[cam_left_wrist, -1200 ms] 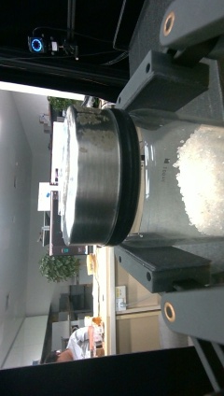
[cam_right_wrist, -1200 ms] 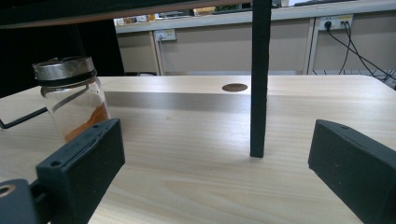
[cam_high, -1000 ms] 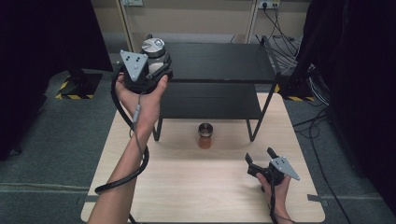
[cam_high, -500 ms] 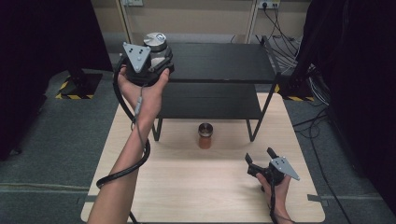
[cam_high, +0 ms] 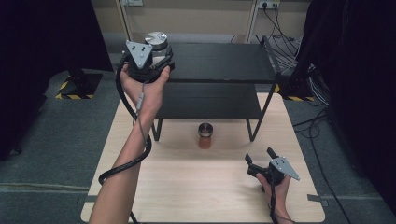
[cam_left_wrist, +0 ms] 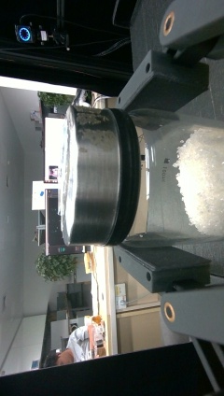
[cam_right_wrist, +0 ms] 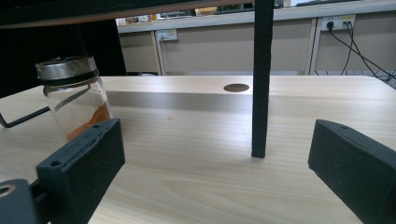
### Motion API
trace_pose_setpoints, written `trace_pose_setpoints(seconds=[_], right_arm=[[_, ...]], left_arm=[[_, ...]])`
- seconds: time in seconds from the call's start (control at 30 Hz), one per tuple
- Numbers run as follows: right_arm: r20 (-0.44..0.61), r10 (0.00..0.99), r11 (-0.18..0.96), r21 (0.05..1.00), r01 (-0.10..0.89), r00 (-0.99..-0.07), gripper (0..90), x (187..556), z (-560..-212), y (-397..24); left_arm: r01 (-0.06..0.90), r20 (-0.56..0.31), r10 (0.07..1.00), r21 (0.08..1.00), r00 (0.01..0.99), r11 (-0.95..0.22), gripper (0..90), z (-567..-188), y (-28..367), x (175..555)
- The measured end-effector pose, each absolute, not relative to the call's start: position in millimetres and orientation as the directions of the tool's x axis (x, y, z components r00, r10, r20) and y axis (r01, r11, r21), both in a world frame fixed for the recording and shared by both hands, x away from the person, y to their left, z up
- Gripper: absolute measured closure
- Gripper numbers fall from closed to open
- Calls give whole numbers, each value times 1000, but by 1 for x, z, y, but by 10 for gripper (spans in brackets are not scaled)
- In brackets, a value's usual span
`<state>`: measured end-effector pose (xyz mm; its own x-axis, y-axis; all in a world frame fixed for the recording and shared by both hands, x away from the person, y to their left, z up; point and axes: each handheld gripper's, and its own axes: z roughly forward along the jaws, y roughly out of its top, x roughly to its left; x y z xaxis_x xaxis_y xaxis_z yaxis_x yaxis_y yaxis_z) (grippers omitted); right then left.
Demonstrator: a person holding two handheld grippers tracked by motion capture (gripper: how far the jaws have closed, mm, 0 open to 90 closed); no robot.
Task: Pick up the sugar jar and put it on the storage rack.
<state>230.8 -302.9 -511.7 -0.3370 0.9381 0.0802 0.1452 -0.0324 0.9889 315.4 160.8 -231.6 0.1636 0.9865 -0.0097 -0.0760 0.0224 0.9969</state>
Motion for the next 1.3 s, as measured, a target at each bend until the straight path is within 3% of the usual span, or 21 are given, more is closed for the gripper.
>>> trace_pose_setpoints(seconds=[0.57,1.0,1.17,1.3], right_arm=[[79,936,-31,989,144,-342,40,231,-512,-303],[73,937,-24,989,143,-342,40,231,-512,-303],[75,937,-27,989,144,-342,39,231,-512,-303],[74,937,-26,989,144,-342,39,231,-512,-303]], left_arm=[[-55,-43,988,997,149,51,309,-240,158,326],[-72,-21,988,997,153,33,303,-245,158,328],[-85,-36,988,995,148,49,150,-246,157,326],[-105,-23,986,994,164,41,81,-250,160,321]])
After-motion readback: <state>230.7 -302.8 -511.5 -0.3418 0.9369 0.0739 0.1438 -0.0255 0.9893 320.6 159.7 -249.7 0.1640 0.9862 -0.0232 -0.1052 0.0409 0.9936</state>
